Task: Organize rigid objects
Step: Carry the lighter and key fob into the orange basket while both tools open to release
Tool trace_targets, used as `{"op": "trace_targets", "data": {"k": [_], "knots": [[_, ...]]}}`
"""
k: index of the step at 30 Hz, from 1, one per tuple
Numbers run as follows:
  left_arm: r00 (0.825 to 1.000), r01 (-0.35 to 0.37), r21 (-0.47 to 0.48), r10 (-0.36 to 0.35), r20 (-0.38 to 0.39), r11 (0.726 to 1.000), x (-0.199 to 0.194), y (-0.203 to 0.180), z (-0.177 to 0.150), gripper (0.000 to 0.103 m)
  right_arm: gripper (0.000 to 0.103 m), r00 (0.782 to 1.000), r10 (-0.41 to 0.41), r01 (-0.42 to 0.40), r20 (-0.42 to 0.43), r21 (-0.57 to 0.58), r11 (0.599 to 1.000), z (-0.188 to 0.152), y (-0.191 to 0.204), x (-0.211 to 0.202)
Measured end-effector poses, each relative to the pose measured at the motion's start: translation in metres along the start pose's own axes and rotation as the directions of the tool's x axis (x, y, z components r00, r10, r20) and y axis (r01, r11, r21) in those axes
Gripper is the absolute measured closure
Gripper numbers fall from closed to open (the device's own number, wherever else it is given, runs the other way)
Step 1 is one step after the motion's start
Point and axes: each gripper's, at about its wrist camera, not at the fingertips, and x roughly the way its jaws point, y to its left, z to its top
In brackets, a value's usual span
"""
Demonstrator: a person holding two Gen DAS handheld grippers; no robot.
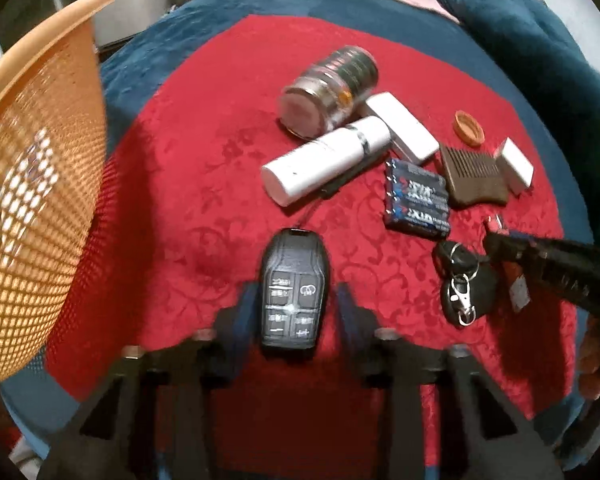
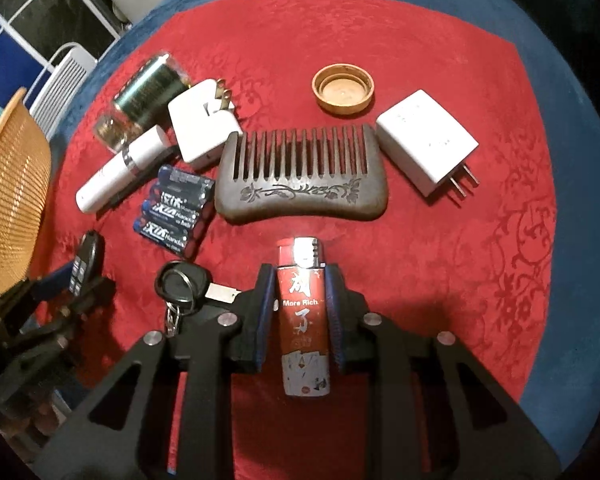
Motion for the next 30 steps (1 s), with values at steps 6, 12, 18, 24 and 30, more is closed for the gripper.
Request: {"op": "trace_targets", "data": {"k": [6,12,18,24,30], "knots": [[0.998,0.033,-0.035,-0.031,0.058,0.999,-0.028,0.009,-0.007,0.066,0.079,0.997,0.037,-0.038,0.069,0.01,0.999,-0.006,0.007,-0.023],[0.989,0.067,-0.026,-0.063,0.136,0.997,-0.064,0.004,-0.013,0.066,0.079,0.984,0.118,-0.119,0.13,-0.002,0.993,-0.004,0.024,-0.057],[0.978,0.074,-0.052,-0.062,0.201,0.996,-0.108,0.015,-0.02,0.066,0.079,0.965,0.2,-0.192,0.172,-0.061,0.979,0.0,0.056,-0.084],[0.964,0.057,-0.088,-0.032,0.263,0.994,-0.145,0.033,-0.026,0.066,0.079,0.947,0.258,-0.232,0.192,-0.147,0.962,-0.001,0.094,-0.103],[0.945,0.059,-0.124,-0.015,0.327,0.991,-0.175,0.048,-0.031,0.066,0.079,0.934,0.298,-0.257,0.2,-0.208,0.944,-0.004,0.124,-0.115]]}}
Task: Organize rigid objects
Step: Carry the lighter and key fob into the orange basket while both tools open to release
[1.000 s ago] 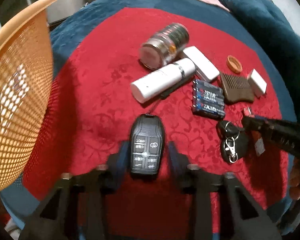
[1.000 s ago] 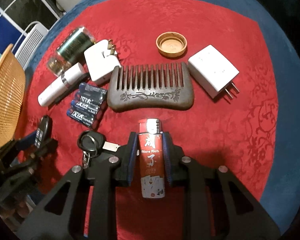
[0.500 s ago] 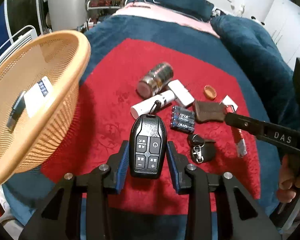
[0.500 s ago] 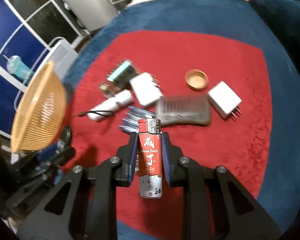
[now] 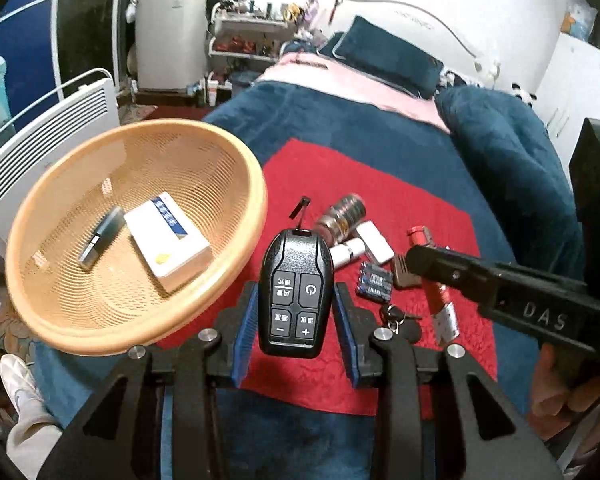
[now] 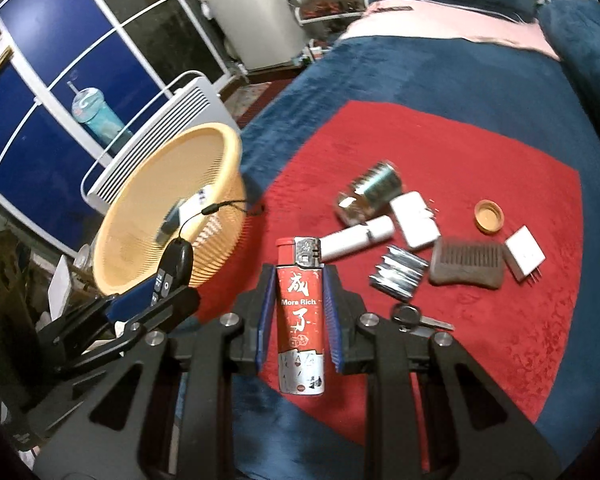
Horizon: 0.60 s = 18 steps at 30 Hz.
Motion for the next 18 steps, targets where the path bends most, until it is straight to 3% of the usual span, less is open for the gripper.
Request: {"op": "trace_targets", "data": {"k": [18], "knots": [[0.994,-0.07,-0.155,0.081,0.07,0.985,-0.041,0.064,0.014,0.066,0.079,0.996,0.086,-0.083,0.024,-0.11,0.99,0.023,0.072,0.008]]}}
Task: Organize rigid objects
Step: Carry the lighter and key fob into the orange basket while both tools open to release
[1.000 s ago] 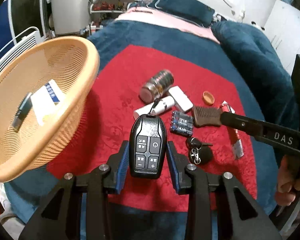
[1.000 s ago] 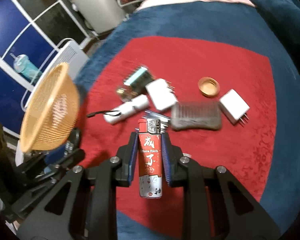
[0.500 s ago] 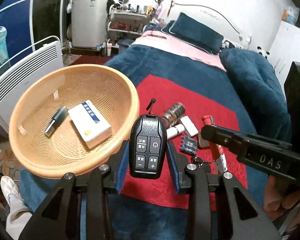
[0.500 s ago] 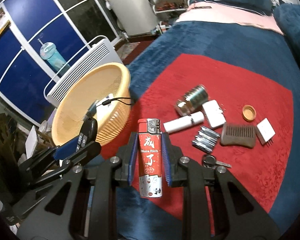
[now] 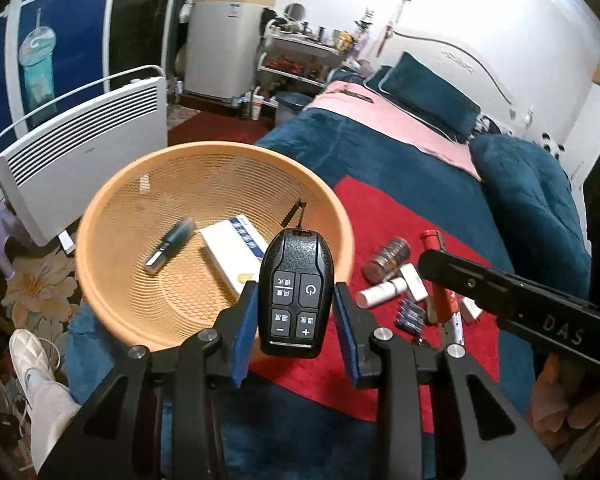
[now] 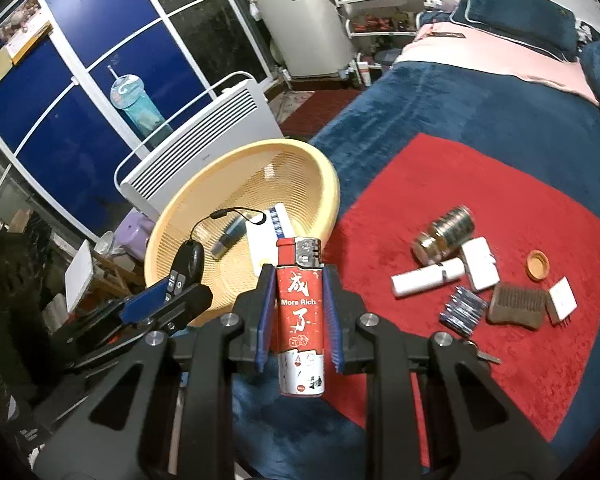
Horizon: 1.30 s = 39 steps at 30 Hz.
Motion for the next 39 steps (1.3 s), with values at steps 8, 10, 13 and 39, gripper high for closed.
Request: {"op": "trace_targets", "data": {"k": [8,10,13,39], "knots": [[0.999,-0.036,-0.085,0.037,0.012,0.996,-0.001,0.039,0.013,0.066,0.079,0.999,0.048,-0.048,-0.001,-0.032,0.998,0.017,0.028,0.018],[0.999,-0.045,-0.097,0.046,0.005,0.994,0.001,0.045,0.014,0.066,0.079,0.998,0.061,-0.061,-0.008,-0.036,0.998,0.022,0.035,0.026],[0.998,-0.061,-0.116,0.06,-0.015,0.991,0.009,0.054,0.015,0.066,0.079,0.997,0.071,-0.072,-0.021,-0.04,0.997,0.026,0.042,0.037],[0.988,-0.113,-0.165,0.093,-0.123,0.98,0.054,0.077,0.018,0.066,0.078,0.989,0.077,-0.078,-0.122,-0.002,0.997,0.032,0.051,0.088]]}}
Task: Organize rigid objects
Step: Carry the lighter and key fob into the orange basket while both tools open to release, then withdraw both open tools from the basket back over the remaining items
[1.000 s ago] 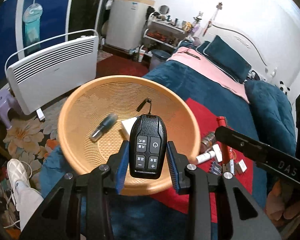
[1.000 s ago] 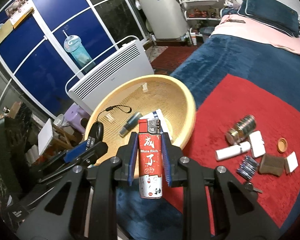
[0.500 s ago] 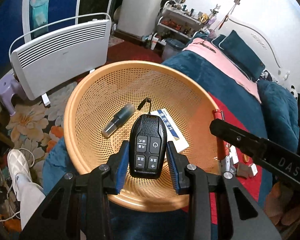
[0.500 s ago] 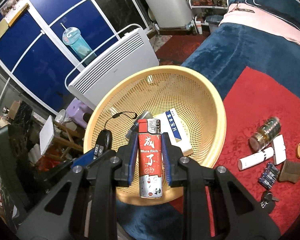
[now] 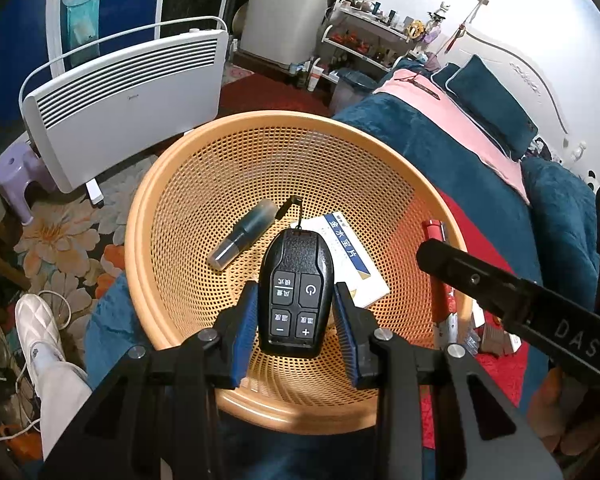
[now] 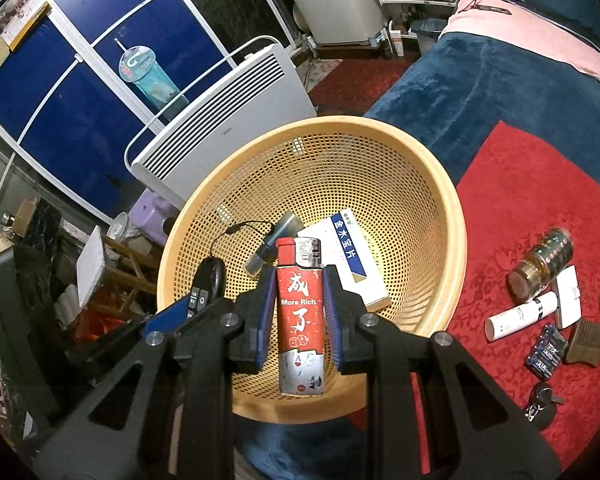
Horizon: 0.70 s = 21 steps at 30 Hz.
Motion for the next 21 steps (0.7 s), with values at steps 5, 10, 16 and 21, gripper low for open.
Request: {"op": "trace_targets", "data": {"k": [5,10,16,21], "knots": [[0.999,0.002,-0.027,-0.001,0.034,1.0,-0.012,0.002,0.0,0.018,0.066,0.999,0.03,-0.031,0.015,0.038,0.999,0.001,-0.003,-0.006],[0.998,-0.018,-0.045,0.02,0.054,0.999,-0.026,0.006,0.0,0.001,0.017,0.998,0.03,-0.033,0.048,0.072,0.997,0.0,-0.008,-0.018],[0.992,-0.114,-0.026,0.115,0.046,0.993,-0.032,0.005,-0.006,0.001,0.0,0.999,-0.008,0.006,0.035,0.049,0.999,-0.002,-0.005,-0.025],[0.989,-0.145,-0.024,0.146,0.026,0.989,-0.032,0.009,-0.013,0.001,0.0,0.998,-0.067,0.067,0.001,0.013,0.998,-0.009,-0.002,-0.025]]}}
